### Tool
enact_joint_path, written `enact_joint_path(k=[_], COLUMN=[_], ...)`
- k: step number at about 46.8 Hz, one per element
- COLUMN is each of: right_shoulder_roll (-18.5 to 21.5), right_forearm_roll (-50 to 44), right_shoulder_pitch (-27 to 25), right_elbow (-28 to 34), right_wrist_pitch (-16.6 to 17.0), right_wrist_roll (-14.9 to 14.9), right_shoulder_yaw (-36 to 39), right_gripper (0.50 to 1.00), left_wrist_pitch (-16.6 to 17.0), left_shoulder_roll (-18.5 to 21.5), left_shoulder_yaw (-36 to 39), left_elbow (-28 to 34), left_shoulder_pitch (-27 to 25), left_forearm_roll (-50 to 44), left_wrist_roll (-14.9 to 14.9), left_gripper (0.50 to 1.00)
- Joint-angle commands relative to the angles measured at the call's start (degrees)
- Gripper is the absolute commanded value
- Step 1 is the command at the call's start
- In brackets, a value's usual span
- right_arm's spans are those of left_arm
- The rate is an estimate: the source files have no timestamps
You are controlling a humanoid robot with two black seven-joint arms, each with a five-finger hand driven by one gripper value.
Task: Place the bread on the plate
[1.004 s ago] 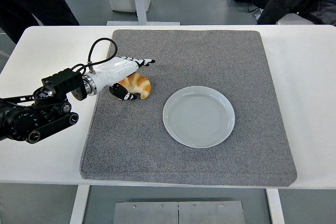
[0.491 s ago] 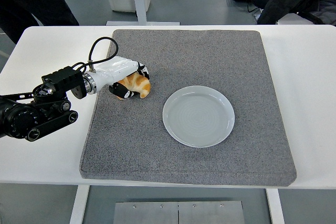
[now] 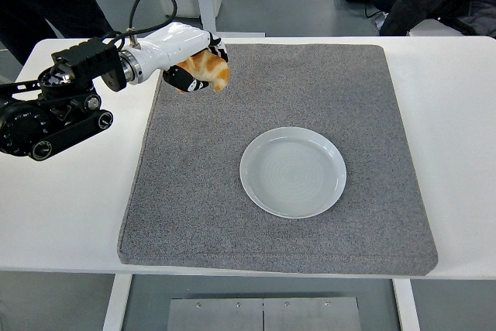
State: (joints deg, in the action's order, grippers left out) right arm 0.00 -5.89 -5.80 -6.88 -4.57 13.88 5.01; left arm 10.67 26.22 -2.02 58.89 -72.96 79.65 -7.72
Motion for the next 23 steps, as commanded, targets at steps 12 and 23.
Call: enact_joint_path(k=[12, 23], right_shoulder_roll=[0.0, 0.0], right_forearm_roll=[0.0, 0.0], right_shoulder_pitch=[0.0, 0.0], right_elbow=[0.0, 0.0], right_wrist_pitch=[0.0, 0.0], right_wrist_roll=[0.0, 0.1], right_shoulder_yaw=[0.0, 0.0], right_gripper=[1.000, 1.000], left_wrist_pitch=[-4.9, -7.2], left_shoulder_roll=[1.6, 1.6], left_shoulder_yaw=[-0.4, -0.3], left_elbow=[0.7, 0.7], left_shoulder_pitch=[-7.0, -11.5], left_forearm_roll=[-2.8, -4.9], left_wrist_roll=[-0.2, -0.3], left_gripper=[0.500, 0.500])
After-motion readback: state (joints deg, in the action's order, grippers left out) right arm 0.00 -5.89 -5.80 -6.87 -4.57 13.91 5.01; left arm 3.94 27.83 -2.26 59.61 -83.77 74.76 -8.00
